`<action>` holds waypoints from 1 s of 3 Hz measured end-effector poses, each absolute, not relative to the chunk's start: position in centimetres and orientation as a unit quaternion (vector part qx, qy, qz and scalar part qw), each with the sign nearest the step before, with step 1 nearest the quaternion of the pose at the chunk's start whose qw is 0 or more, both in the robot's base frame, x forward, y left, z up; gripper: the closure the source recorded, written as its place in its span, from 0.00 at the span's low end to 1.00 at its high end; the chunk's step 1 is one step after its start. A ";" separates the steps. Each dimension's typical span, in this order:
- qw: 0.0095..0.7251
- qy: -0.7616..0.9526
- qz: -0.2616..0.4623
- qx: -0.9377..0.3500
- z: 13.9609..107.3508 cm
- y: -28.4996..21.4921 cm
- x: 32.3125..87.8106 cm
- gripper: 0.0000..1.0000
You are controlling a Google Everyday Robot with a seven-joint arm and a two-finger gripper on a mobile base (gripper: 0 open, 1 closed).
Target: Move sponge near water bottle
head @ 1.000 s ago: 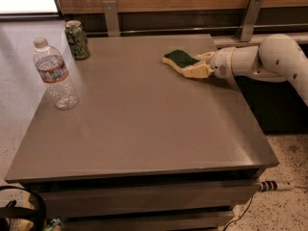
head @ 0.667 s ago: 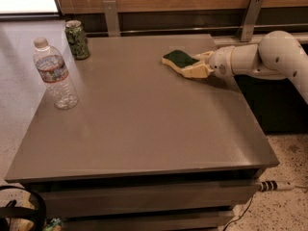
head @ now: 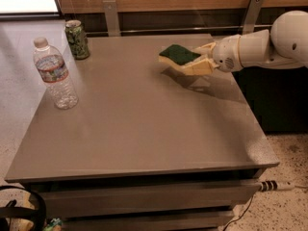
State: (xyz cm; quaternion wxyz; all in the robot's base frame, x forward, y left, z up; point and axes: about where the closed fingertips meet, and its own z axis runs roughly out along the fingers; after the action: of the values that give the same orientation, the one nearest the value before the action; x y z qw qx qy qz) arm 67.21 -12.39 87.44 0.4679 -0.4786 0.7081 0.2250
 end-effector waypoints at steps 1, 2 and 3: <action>0.459 0.696 0.236 -0.500 87.9 -10.7 64.7 1.00; 0.449 0.683 0.246 -0.521 88.1 -8.6 61.9 1.00; 0.432 0.667 0.263 -0.547 87.6 -5.5 58.6 1.00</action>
Offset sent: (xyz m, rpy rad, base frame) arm -0.0903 0.0600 0.0077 -0.0302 0.0128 0.1755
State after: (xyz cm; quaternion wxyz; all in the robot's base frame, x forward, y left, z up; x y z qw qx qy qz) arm 58.56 -5.51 87.64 0.4325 -0.5472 0.6668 0.2627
